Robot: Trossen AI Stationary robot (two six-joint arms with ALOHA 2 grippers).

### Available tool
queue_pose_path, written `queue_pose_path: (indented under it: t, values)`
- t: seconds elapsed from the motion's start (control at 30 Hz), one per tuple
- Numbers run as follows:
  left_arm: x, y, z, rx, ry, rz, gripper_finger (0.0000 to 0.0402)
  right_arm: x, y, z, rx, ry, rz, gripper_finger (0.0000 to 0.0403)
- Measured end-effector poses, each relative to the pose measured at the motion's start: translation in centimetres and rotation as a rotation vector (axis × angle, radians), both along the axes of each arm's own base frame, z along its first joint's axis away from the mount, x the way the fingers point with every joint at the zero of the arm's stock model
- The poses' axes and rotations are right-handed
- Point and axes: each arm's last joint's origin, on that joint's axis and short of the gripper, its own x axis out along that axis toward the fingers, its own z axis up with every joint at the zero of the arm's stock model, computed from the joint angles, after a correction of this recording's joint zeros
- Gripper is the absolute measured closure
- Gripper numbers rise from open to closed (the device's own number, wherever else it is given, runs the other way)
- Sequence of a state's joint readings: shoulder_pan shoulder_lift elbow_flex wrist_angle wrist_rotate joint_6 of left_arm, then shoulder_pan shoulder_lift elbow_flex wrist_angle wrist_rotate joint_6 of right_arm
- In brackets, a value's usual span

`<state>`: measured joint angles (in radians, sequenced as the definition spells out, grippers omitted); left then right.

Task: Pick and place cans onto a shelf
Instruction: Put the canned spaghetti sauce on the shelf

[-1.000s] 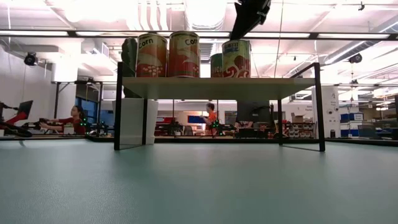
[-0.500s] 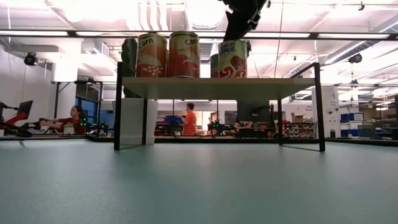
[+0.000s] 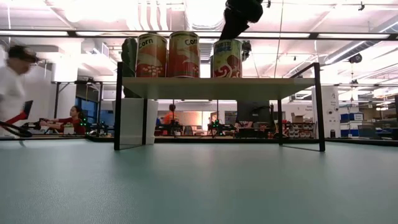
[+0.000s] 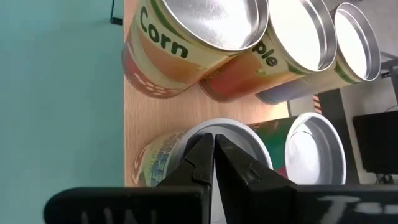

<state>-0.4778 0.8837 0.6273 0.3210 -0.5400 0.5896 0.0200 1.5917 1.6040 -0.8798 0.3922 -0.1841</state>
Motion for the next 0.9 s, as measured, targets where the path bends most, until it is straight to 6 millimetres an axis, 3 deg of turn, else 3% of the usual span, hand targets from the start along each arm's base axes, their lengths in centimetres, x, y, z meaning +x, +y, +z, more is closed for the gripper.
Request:
queue_pose_path:
  t: [0.47, 0.9]
  values:
    - [0.0, 0.0, 0.0, 0.0, 0.0, 0.0, 0.04, -2.6, 1.1, 2.6, 0.074, -0.067, -0.053, 0.0394]
    - [0.0, 0.0, 0.0, 0.0, 0.0, 0.0, 0.04, -4.8, 0.9, 2.1, 0.138, 0.054, -0.201, 0.0394]
